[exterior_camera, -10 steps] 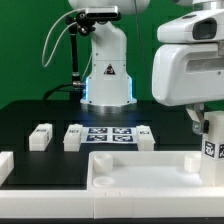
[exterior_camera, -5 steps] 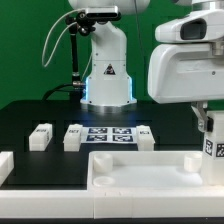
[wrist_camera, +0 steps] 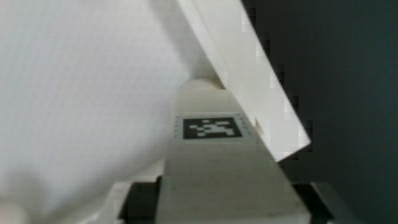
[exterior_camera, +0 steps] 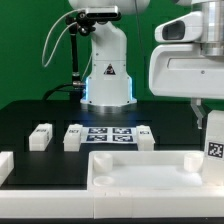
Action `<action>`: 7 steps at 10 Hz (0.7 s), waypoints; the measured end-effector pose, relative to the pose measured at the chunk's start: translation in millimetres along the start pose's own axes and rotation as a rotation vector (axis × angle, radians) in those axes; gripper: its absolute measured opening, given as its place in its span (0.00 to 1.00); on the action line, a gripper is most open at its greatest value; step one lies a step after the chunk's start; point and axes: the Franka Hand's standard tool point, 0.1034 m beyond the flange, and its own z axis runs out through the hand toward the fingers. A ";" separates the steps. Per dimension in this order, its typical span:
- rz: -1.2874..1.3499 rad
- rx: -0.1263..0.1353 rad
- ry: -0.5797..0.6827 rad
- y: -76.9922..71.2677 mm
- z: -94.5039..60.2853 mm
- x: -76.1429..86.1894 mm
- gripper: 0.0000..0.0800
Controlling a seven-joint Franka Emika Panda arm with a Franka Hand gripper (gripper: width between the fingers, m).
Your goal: Assemble desk
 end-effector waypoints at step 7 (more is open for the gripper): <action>0.468 0.014 -0.029 0.2 0.3 -0.4 0.36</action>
Offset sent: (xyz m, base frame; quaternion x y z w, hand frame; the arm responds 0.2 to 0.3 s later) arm -0.0058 -0.0143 0.0065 -0.0896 0.0279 -0.1023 0.9903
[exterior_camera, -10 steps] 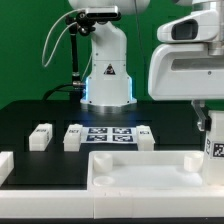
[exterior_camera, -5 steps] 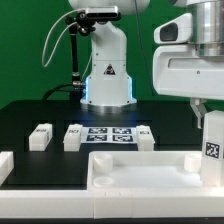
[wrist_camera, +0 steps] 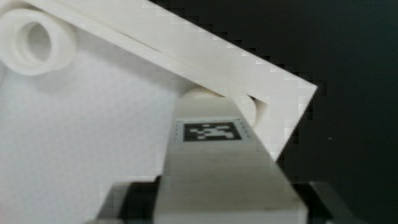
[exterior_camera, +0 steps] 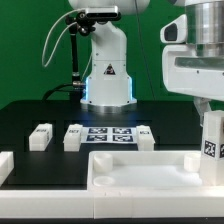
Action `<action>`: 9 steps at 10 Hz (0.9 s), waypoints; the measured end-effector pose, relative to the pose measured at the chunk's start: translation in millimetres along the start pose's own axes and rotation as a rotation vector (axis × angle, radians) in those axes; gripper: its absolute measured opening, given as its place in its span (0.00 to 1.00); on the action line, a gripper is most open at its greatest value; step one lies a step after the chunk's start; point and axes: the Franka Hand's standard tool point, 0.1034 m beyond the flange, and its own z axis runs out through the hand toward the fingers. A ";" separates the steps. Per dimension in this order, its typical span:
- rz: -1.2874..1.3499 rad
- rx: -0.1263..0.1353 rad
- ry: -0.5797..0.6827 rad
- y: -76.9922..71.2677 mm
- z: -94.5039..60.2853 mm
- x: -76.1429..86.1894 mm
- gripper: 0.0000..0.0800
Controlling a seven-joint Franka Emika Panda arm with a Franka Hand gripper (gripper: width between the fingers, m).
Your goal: Assemble desk
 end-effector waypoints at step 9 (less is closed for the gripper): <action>0.729 0.130 -0.014 -4.7 0.8 -5.7 0.36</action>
Offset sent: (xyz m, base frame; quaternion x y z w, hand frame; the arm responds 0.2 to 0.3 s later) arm 0.0060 0.0082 -0.0120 0.1109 0.0672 0.4080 0.9037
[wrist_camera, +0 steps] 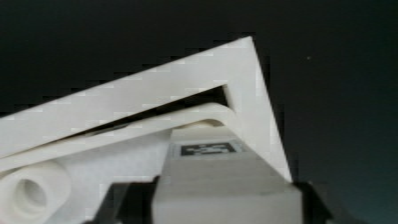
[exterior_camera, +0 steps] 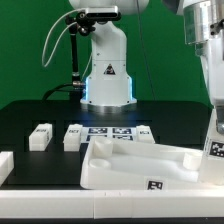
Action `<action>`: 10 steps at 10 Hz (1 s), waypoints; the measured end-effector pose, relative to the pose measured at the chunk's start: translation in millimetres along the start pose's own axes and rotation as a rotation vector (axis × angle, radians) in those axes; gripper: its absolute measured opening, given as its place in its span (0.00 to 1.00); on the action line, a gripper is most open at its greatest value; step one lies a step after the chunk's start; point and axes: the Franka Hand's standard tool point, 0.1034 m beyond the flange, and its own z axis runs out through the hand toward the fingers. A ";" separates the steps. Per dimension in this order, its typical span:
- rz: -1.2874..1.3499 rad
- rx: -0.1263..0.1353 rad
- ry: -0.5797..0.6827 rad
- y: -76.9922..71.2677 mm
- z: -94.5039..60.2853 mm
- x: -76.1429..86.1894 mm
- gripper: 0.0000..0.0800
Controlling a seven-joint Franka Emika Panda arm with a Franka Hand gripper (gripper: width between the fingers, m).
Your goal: Assemble desk
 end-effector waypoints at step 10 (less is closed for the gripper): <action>-0.172 0.035 -0.050 -3.7 -51.9 -13.9 0.81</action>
Offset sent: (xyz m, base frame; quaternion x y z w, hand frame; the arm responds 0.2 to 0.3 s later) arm -0.0063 0.0085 0.0299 -0.0247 -0.0303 -0.0548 0.9977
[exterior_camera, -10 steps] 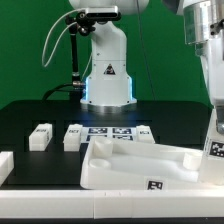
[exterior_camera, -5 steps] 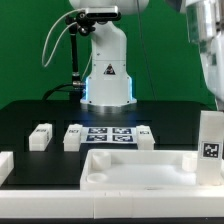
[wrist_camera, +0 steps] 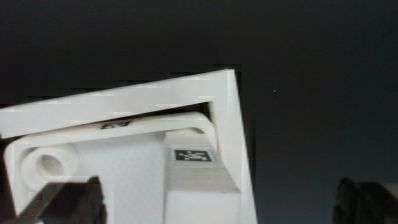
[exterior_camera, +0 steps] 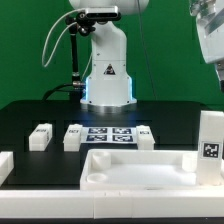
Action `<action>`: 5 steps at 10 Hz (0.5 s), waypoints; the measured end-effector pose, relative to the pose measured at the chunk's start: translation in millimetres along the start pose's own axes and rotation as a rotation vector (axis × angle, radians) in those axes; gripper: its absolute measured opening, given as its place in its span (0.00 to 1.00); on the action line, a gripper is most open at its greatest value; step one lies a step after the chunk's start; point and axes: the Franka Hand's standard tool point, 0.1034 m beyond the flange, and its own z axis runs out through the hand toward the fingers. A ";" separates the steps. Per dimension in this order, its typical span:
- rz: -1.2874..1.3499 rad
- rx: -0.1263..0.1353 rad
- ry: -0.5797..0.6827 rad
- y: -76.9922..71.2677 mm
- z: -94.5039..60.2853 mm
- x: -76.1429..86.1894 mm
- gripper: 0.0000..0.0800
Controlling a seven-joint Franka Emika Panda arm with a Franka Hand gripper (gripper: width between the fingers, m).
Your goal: Assemble desk
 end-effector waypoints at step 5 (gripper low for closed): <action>-0.314 -0.026 0.007 34.6 1.6 14.8 0.81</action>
Offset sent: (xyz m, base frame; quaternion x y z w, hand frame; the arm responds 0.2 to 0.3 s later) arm -0.0514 -0.0100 -0.0070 -0.0025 -0.0066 -0.0890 0.9960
